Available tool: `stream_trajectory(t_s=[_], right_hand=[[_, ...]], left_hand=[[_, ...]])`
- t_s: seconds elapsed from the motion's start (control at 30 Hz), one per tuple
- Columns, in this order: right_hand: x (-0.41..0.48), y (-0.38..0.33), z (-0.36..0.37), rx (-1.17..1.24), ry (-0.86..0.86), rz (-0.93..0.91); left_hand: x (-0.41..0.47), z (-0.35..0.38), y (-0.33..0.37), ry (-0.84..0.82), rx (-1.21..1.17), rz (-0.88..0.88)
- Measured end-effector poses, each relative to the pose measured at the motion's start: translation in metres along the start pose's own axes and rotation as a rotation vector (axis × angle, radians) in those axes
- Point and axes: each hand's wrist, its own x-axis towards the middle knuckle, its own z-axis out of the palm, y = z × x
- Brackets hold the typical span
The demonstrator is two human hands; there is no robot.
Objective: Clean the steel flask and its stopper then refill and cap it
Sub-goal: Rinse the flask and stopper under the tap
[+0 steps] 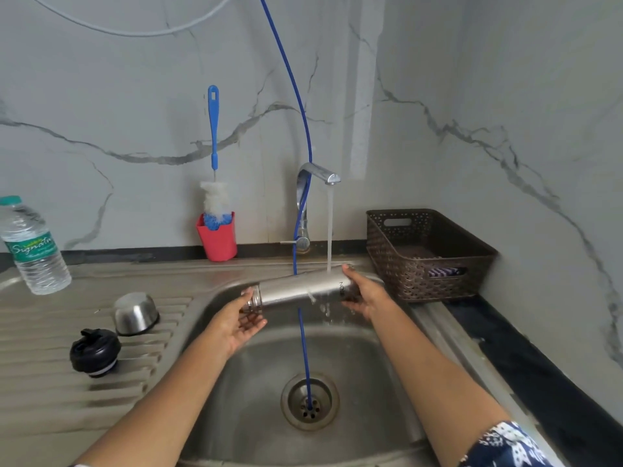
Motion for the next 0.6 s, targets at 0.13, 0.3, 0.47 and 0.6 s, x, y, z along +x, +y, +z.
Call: stream_trajectory(t_s=[0.13, 0.3, 0.47, 0.6], right_hand=[[0.008, -0.001, -0.012, 0.031, 0.026, -0.024], [0.012, 0.004, -0.012, 0.157, 0.046, -0.053], [0.011, 0.0, -0.009, 0.225, 0.033, -0.121], [0.009, -0.002, -0.006, 0.18, 0.028, -0.18]], left_hand=[[0.009, 0.0, -0.008, -0.012, 0.093, -0.035], [0.018, -0.008, -0.017, -0.04, 0.155, -0.1], [0.015, -0.007, -0.023, -0.083, 0.159, -0.149], [0.015, -0.008, -0.026, -0.111, 0.187, -0.189]])
